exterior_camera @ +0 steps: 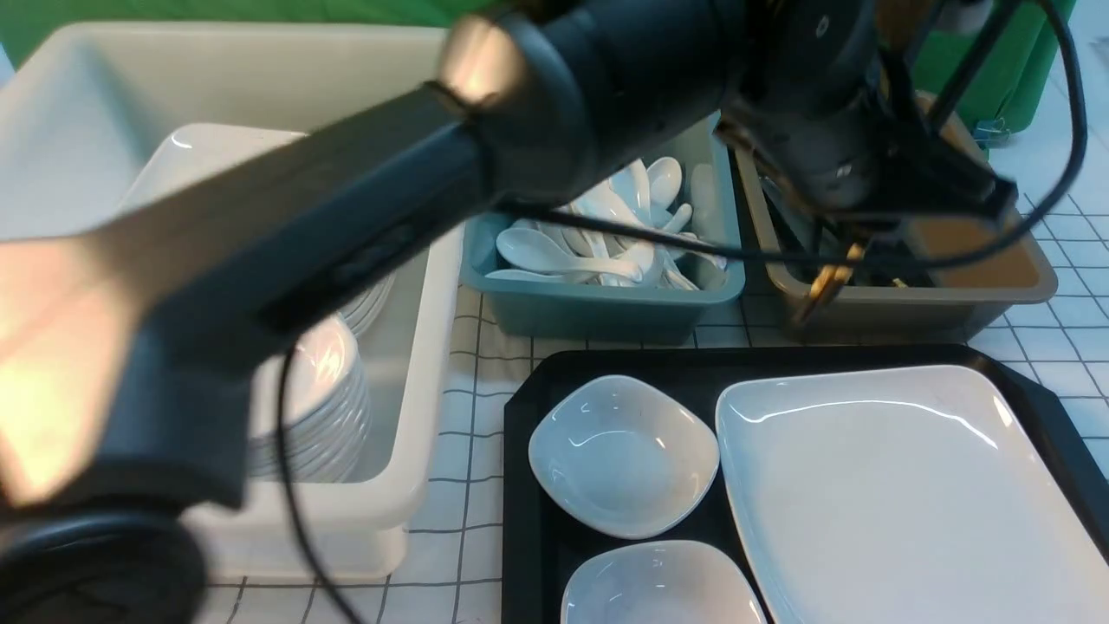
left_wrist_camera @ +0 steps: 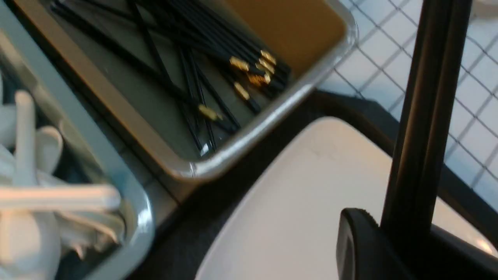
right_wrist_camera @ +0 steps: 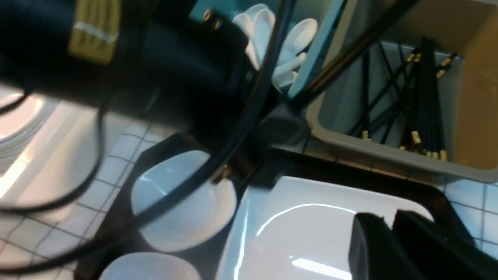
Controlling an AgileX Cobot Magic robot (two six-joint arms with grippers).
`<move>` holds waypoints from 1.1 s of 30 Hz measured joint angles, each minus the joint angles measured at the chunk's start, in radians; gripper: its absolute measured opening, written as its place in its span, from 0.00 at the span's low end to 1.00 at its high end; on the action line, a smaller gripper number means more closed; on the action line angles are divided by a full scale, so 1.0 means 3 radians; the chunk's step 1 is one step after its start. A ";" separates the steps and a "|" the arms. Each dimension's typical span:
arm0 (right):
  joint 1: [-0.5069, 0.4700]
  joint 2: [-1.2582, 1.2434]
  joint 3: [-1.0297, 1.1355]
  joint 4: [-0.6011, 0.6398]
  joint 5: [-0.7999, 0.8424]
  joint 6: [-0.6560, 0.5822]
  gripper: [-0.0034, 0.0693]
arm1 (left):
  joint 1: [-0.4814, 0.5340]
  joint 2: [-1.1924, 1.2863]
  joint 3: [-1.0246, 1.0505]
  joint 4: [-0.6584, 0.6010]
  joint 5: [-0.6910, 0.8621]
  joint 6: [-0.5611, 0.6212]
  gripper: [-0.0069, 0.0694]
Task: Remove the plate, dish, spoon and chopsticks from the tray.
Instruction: Use the left arm to put the chopsticks into the small storage box on the right
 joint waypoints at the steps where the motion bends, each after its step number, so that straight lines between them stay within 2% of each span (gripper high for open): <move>1: 0.0000 0.0000 0.0000 -0.0170 -0.0013 0.0104 0.18 | 0.0056 0.0232 -0.0339 -0.0029 -0.0003 0.0031 0.21; 4: 0.0000 0.0000 0.0000 -0.0408 -0.0029 0.0266 0.18 | 0.0129 0.0553 -0.0764 -0.0138 -0.0136 0.0085 0.21; 7: 0.0000 0.0000 0.0000 -0.0456 -0.0072 0.0325 0.18 | 0.0173 0.0833 -0.0987 -0.0173 -0.0477 0.0139 0.21; 13: 0.0000 0.0000 0.0000 -0.0462 -0.0081 0.0336 0.18 | 0.0240 0.1203 -0.1043 -0.0187 -0.1228 0.0166 0.21; 17: 0.0000 0.0000 0.0000 -0.0462 -0.0078 0.0333 0.19 | 0.0307 0.1364 -0.1043 -0.0187 -0.1545 0.0155 0.21; 33: 0.0000 0.0002 0.0000 -0.0464 -0.0227 0.0431 0.25 | 0.0403 0.1545 -0.1043 -0.0092 -0.1962 0.0169 0.21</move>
